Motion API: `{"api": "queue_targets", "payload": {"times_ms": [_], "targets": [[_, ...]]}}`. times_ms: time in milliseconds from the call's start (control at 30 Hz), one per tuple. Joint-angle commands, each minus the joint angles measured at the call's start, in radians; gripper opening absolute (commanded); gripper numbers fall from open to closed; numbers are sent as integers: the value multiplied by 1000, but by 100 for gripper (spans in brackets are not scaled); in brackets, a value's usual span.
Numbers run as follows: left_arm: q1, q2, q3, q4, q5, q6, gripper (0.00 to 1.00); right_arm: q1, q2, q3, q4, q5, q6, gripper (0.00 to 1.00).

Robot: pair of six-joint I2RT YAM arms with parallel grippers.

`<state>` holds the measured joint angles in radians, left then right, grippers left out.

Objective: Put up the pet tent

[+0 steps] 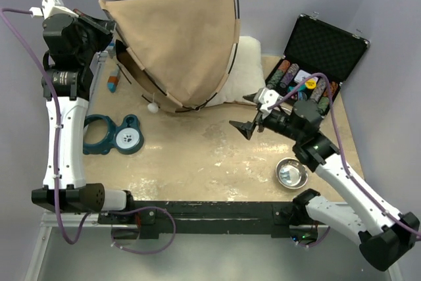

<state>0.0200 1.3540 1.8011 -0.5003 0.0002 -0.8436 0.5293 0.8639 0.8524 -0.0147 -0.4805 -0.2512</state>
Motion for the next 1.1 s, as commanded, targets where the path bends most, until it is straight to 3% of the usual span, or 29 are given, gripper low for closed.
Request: {"api": "queue_targets", "payload": {"times_ms": [0,200,467,800,1067], "targets": [[35,-4,-19,68,133,-112,0,29,65,-55,405,10,-42,94],[40,-23,-26,120,147,-114,0,86,276,-23,587,6,21,93],[41,-18,-37,161,158,-106,0,127,443,-29,768,118,476,95],[43,-24,-54,187,155,-87,0,127,376,24,494,321,760,87],[43,-26,-85,223,182,-112,0,124,490,33,561,411,878,94]]}}
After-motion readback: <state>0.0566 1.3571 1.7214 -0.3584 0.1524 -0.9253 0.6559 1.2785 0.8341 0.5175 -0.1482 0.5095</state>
